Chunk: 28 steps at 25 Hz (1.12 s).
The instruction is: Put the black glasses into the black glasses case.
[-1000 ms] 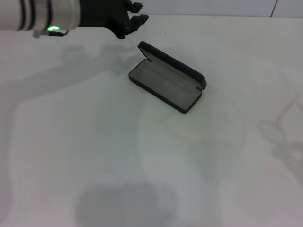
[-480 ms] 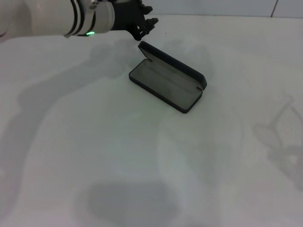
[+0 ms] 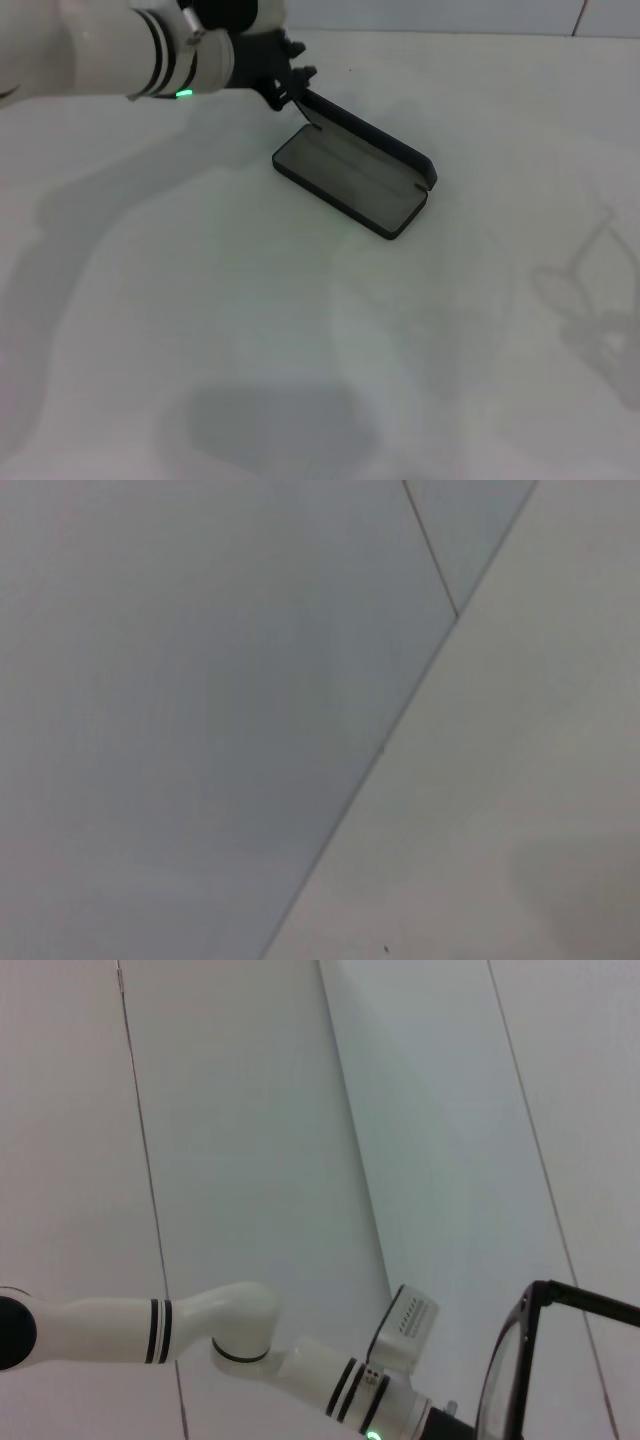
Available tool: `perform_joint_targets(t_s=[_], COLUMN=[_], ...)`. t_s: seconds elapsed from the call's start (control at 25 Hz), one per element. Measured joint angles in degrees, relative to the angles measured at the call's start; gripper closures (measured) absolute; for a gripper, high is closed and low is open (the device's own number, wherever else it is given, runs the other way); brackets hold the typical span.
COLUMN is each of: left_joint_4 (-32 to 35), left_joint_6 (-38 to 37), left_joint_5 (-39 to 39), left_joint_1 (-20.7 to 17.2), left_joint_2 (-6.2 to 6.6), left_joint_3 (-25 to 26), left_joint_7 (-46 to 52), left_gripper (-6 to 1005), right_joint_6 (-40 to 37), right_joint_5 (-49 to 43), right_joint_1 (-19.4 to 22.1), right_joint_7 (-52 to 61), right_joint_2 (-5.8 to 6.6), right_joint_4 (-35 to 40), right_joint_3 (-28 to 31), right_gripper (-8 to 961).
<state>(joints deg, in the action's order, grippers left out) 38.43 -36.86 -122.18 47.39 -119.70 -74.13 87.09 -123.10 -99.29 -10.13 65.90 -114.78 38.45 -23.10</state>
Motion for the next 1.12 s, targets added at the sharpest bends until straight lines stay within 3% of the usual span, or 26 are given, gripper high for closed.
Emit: perform_joint_targets(t_s=[0.64,1.12], left_joint_4=[-0.51,4.04], left_joint_6=[-0.64,-1.72], left_joint_5=[-0.06,0.69], left_joint_1=[-1.16,-1.72], left_joint_2=[-0.11,-0.18], left_joint_3=[-0.05,-0.06], left_joint_7=[0.09,3.31], left_gripper=[737,737], right_joint_6=[0.06,0.06], right_joint_5=[-0.55,-0.74], right_joint_1=[-0.79,-1.27], right_joint_7=[-0.8,-1.15], right_joint_2=[-0.05,0.08], right_joint_4=[-0.65,-0.66], right_joint_3=[-0.52,-0.36], right_gripper=[837,836])
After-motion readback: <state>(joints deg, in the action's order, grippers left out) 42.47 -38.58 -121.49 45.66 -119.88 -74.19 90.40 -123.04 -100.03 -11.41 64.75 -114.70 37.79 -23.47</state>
